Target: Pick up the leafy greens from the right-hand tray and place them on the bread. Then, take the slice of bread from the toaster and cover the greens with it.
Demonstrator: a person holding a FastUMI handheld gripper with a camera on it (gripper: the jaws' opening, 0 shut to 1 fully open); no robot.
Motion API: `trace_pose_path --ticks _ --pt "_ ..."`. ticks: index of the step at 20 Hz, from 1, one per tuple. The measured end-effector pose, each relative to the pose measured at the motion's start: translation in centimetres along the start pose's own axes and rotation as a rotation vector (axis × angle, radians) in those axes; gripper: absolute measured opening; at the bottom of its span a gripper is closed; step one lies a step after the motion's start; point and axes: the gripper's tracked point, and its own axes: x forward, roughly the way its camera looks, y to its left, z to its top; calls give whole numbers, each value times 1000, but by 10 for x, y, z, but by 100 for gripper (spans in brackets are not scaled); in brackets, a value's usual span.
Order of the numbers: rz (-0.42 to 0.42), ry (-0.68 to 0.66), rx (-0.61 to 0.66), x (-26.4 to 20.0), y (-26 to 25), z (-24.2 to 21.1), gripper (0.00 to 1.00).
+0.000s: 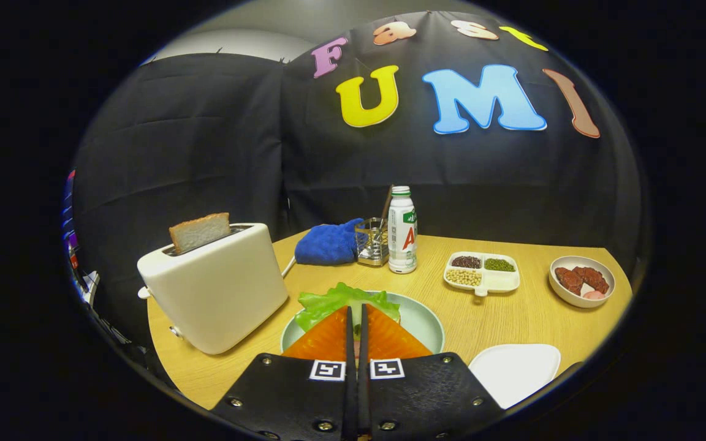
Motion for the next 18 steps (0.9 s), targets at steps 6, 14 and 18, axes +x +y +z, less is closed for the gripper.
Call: trace_pose_path --ticks 6,14,18 --pt "-12 119 -23 11 -1 -38 11" --pt "-104 -26 -107 -16 -12 -4 49" --pt "-126 -136 -145 -41 10 22 50"
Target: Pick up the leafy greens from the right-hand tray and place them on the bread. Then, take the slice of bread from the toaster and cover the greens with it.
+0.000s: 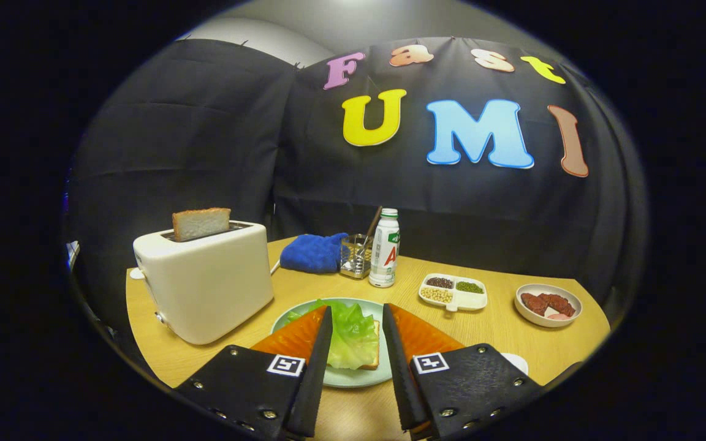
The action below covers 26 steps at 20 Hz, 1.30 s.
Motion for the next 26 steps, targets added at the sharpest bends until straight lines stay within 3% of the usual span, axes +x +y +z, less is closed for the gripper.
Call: trace_pose_path --ticks 12,19,26 --pt "-4 -51 168 -10 69 27 50" --pt "0 -69 142 -13 110 43 50" --pt "69 -76 129 -6 166 53 50"
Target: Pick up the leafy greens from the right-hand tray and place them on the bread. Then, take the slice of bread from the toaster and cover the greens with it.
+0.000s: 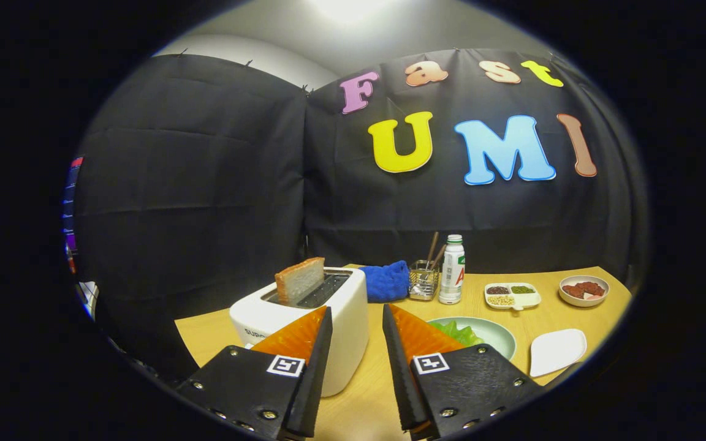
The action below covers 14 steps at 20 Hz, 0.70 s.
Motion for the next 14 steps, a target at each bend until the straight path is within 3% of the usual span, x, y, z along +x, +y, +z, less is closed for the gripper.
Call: trace_pose_path --ticks 10,14 --pt "60 18 -1 37 66 10 50" --pt "23 18 -7 53 72 15 50"
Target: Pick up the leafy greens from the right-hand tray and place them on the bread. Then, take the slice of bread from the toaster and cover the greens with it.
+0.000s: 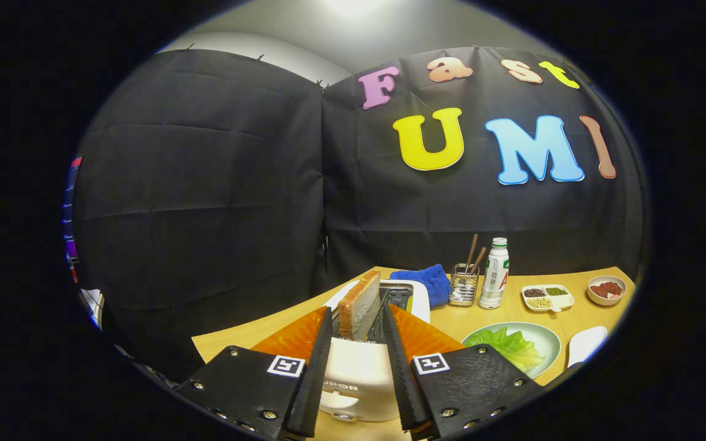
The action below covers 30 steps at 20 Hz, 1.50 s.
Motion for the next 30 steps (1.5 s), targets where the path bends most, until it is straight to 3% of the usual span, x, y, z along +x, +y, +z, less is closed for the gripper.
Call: trace_pose_path --ticks 11,14,17,18,30 --pt "-119 17 -21 52 4 -14 50" --pt "-111 13 69 45 3 -10 14" --pt "-68 7 69 53 7 -7 14" --pt "-52 12 59 45 7 -5 4" --pt "-23 -77 4 29 1 49 4"
